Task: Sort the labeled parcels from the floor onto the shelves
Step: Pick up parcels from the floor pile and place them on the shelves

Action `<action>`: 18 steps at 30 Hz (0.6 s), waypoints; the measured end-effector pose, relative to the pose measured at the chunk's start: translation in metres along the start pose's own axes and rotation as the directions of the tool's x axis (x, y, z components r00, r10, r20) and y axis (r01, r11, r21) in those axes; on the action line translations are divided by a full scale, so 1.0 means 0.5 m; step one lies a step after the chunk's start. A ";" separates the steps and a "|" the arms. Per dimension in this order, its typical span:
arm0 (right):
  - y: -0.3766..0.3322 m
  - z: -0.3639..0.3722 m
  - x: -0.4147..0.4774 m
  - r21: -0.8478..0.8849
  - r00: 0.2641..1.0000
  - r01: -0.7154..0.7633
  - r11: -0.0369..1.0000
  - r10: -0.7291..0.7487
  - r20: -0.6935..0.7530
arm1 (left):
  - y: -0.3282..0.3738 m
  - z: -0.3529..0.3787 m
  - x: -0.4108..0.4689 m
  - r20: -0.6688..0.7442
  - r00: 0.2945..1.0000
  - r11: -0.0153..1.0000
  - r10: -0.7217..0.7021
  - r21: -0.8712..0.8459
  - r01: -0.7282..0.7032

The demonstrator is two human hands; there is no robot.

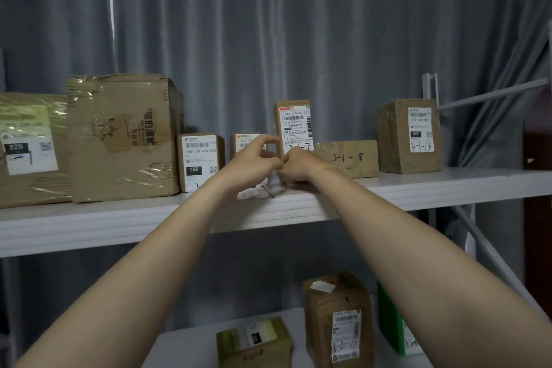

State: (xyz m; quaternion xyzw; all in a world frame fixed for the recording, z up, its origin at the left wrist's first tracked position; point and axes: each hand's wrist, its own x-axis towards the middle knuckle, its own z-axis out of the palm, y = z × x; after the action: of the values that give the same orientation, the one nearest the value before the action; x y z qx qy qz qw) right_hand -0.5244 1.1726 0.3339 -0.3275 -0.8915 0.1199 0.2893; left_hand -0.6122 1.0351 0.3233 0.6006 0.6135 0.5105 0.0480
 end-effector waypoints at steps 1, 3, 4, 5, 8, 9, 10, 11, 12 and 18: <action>-0.001 0.004 0.004 0.005 1.000 -0.014 1.000 0.014 0.007 | -0.001 -0.005 -0.007 -0.014 1.000 1.000 0.014 0.001 -0.014; -0.002 0.012 0.009 0.017 0.999 -0.041 0.999 0.041 0.016 | 0.001 -0.017 -0.020 -0.058 0.997 0.998 0.053 -0.012 -0.054; -0.001 0.014 0.010 0.028 0.999 -0.045 0.999 0.045 0.015 | 0.004 -0.023 -0.024 -0.083 0.994 0.997 0.075 -0.024 -0.077; 0.000 0.014 0.008 0.052 0.999 -0.045 0.998 0.045 0.001 | 0.006 -0.027 -0.028 -0.107 0.990 0.994 0.097 -0.040 -0.101; 0.002 0.002 -0.013 0.222 0.992 -0.017 0.975 0.045 -0.121 | 0.008 -0.034 -0.043 -0.181 0.969 0.980 0.166 -0.080 -0.182; 0.003 -0.006 -0.028 0.276 0.979 0.004 0.961 0.053 -0.198 | 0.009 -0.032 -0.053 -0.205 0.962 0.975 0.181 -0.089 -0.202; 0.006 -0.016 -0.047 0.320 0.957 0.036 0.947 0.059 -0.283 | 0.010 -0.028 -0.062 -0.227 0.956 0.971 0.188 -0.104 -0.216; 0.011 -0.025 -0.069 0.368 0.931 0.083 0.926 0.059 -0.359 | 0.010 -0.022 -0.070 -0.245 0.951 0.966 0.189 -0.127 -0.225; 0.017 -0.036 -0.096 0.412 0.905 0.136 0.901 0.056 -0.422 | 0.011 -0.012 -0.076 -0.254 0.949 0.960 0.189 -0.156 -0.233; 0.127 -0.065 -0.330 0.428 0.826 0.165 0.889 0.112 -0.552 | 0.046 0.129 -0.119 -0.048 0.973 0.914 0.225 -0.336 -0.228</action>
State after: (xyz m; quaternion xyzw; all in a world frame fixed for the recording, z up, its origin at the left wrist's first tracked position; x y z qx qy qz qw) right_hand -0.3704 1.1139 0.2622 -0.2577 -0.7169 0.2205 0.6091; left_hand -0.5367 1.0195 0.2756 0.6483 0.4427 0.6131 0.0888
